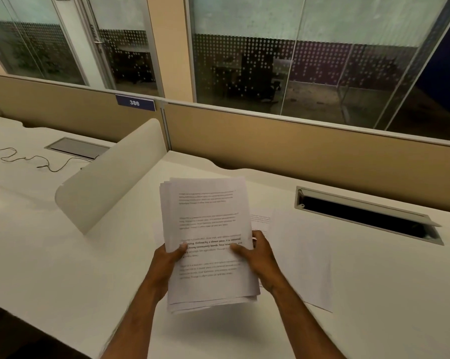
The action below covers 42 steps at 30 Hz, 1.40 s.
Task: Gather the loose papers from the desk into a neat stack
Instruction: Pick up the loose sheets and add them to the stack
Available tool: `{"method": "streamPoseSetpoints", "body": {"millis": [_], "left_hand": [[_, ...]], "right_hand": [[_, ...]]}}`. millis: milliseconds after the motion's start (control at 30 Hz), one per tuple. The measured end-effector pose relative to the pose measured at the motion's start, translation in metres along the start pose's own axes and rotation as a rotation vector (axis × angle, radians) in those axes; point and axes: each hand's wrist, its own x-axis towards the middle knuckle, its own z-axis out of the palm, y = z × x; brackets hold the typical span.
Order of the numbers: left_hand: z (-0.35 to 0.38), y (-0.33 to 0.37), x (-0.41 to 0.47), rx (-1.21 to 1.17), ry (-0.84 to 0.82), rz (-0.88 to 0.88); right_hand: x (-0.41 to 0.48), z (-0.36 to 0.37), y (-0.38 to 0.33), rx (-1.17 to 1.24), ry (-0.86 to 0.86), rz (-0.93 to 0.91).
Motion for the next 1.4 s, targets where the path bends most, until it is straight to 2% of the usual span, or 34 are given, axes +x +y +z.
{"method": "streamPoseSetpoints", "body": {"millis": [67,133,167,233,300,367,500,600,700,800,900,1000,1067,1167,1233,1300,1400], "left_hand": [[-0.008,0.001,0.001,0.006,0.016,0.006],[-0.017,0.003,0.004,-0.001,0.024,0.007],[-0.022,0.004,0.005,-0.009,0.026,0.004],[-0.032,0.004,0.006,-0.029,0.029,0.0],[-0.038,0.004,0.008,-0.039,0.033,-0.002],[-0.041,0.002,0.008,-0.05,0.042,-0.009],[-0.042,-0.001,0.009,-0.061,0.047,-0.017],[-0.041,0.0,0.01,-0.066,0.062,-0.008],[-0.038,0.002,0.01,-0.06,0.057,-0.005],[-0.038,0.005,0.01,-0.054,0.058,-0.002],[-0.039,0.008,0.01,-0.056,0.059,0.001],[-0.035,0.008,0.008,-0.049,0.05,0.003],[-0.033,0.008,0.006,-0.049,0.046,0.005],[-0.032,0.007,0.003,-0.049,0.047,0.006],[-0.032,0.005,0.001,-0.043,0.045,0.004],[-0.032,0.004,0.0,-0.036,0.048,0.004],[-0.032,0.003,0.0,-0.03,0.056,0.002]], "right_hand": [[0.005,-0.015,0.009,0.006,0.143,0.018],[0.007,-0.046,0.03,-0.208,0.428,0.107],[0.005,-0.064,0.045,-0.361,0.556,0.212],[-0.007,-0.094,0.075,-0.591,0.677,0.447],[-0.018,-0.11,0.095,-0.71,0.676,0.565],[-0.019,-0.116,0.105,-0.707,0.664,0.591],[-0.006,-0.131,0.106,-0.39,0.678,0.683],[-0.003,-0.14,0.102,-0.319,0.668,0.726],[-0.005,-0.144,0.084,-0.251,0.729,0.578],[-0.012,-0.145,0.041,-0.242,0.93,0.248],[-0.021,-0.142,-0.011,-0.529,1.059,-0.066],[-0.032,-0.127,-0.032,-0.932,0.946,-0.249],[-0.037,-0.109,-0.022,-1.137,0.79,-0.205],[-0.039,-0.082,0.011,-1.3,0.571,-0.104],[-0.04,-0.067,0.031,-1.35,0.47,0.0],[-0.039,-0.062,0.052,-1.331,0.447,0.003],[-0.031,-0.059,0.081,-1.24,0.277,0.127]]}}
